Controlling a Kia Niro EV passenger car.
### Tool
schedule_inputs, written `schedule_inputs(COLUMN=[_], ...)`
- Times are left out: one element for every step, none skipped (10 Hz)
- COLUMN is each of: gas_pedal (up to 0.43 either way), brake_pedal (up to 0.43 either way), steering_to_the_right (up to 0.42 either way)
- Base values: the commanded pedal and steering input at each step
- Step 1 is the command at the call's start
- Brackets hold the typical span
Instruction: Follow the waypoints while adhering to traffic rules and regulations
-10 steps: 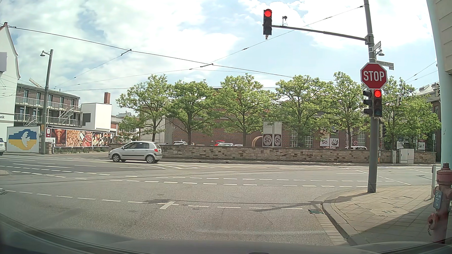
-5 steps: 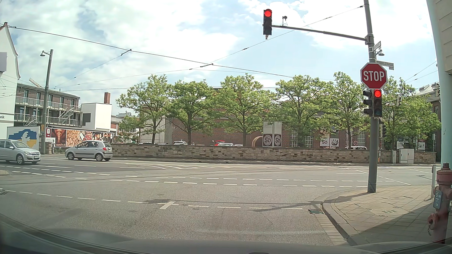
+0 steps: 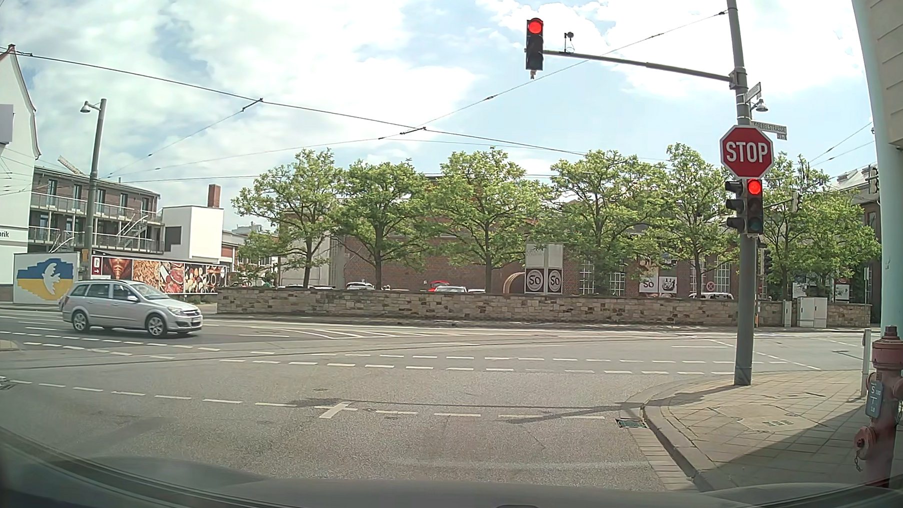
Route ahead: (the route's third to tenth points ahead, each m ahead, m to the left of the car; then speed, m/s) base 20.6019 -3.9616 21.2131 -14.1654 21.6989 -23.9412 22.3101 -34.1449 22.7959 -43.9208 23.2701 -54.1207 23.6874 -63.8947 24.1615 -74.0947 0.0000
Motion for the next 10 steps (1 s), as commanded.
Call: schedule_inputs(gas_pedal=[0.0,0.0,0.0,0.0,0.0,0.0,0.0,0.0,0.0,0.0], brake_pedal=[0.323,0.323,0.323,0.323,0.323,0.323,0.323,0.323,0.323,0.323], steering_to_the_right=[0.036,0.036,0.036,0.036,0.036,0.036,0.036,0.036,0.035,0.035])
